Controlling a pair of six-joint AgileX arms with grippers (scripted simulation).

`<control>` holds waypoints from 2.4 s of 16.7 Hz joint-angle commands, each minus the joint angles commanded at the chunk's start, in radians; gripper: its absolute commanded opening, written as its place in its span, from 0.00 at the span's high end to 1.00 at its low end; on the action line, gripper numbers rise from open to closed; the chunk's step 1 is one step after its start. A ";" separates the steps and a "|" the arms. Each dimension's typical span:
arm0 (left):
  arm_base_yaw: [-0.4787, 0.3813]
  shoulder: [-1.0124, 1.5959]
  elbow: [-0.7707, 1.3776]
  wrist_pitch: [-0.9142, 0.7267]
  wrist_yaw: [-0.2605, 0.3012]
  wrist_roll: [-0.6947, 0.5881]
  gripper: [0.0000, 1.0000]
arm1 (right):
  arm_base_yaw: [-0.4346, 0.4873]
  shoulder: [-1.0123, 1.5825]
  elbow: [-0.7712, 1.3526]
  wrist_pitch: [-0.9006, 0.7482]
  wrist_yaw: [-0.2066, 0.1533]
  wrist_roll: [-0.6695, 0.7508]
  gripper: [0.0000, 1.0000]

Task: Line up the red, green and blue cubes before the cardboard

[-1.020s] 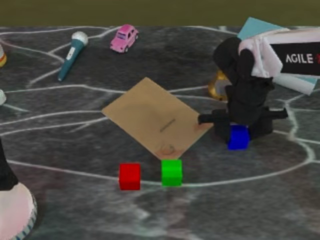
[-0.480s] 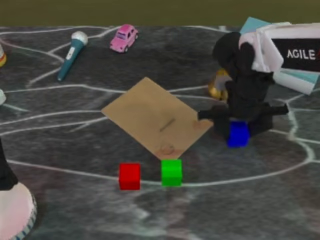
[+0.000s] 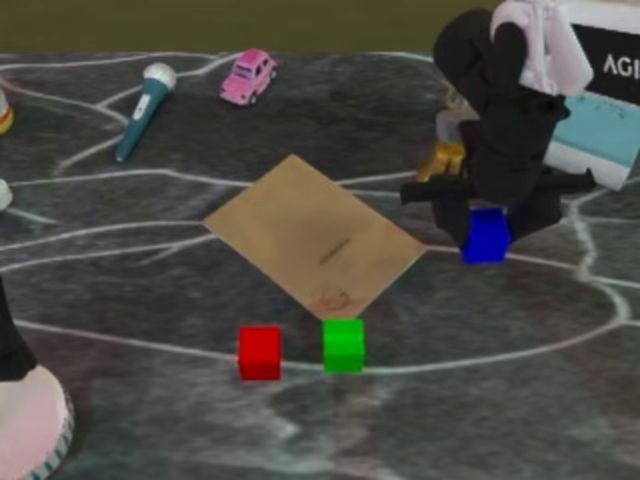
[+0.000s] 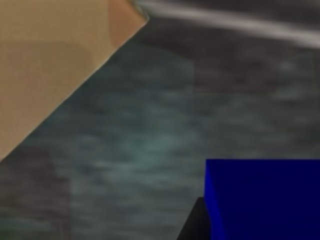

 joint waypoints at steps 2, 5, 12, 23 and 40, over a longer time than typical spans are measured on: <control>0.000 0.000 0.000 0.000 0.000 0.000 0.00 | -0.005 0.003 -0.002 0.002 0.000 0.002 1.00; 0.000 0.000 0.000 0.000 0.000 0.000 0.00 | 0.027 -0.035 -0.043 0.008 0.001 0.043 1.00; 0.000 0.000 0.000 0.000 0.000 0.000 0.00 | 0.203 -0.228 -0.266 0.034 0.004 0.263 1.00; 0.000 0.000 0.000 0.000 0.000 0.000 0.00 | 0.204 -0.155 -0.385 0.236 0.004 0.270 1.00; 0.000 0.000 0.000 0.000 0.000 0.000 0.00 | 0.208 -0.129 -0.419 0.286 0.004 0.270 0.17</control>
